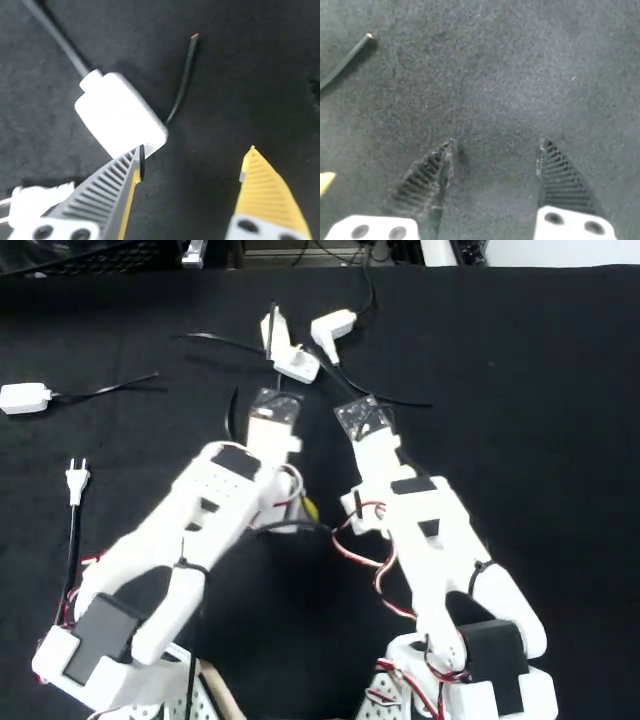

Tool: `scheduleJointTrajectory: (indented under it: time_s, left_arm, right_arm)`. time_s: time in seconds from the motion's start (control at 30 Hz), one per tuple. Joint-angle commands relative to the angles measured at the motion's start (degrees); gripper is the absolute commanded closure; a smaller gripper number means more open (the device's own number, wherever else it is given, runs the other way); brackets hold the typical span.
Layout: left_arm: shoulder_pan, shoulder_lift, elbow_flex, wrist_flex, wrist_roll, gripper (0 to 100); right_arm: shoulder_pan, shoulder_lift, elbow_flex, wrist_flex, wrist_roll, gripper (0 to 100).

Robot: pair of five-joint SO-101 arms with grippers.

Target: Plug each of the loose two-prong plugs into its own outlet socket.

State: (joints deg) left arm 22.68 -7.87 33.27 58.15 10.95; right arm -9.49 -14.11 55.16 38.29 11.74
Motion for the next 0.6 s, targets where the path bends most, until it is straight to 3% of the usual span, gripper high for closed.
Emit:
scheduleJointTrajectory:
  time_s: [0.0,0.2,0.43,0.57]
  left_arm:
    - [1.5,-2.3,0.8,-5.5,0.4,69]
    - [-4.3,-2.5,-4.1,-1.8,0.4,69]
    - [-24.7,-12.8,-19.6,11.3,0.0,69]
    - [-36.1,-20.0,-21.4,15.3,0.0,69]
  right_arm:
    - [0.3,-2.1,-1.5,-0.9,-0.5,74.0]
    - [0.3,-2.1,-1.5,-0.9,-0.5,74.0]
    - [0.3,-2.1,-1.5,-0.9,-0.5,73.9]
    - [0.2,-2.1,-1.5,-0.9,-0.5,73.8]
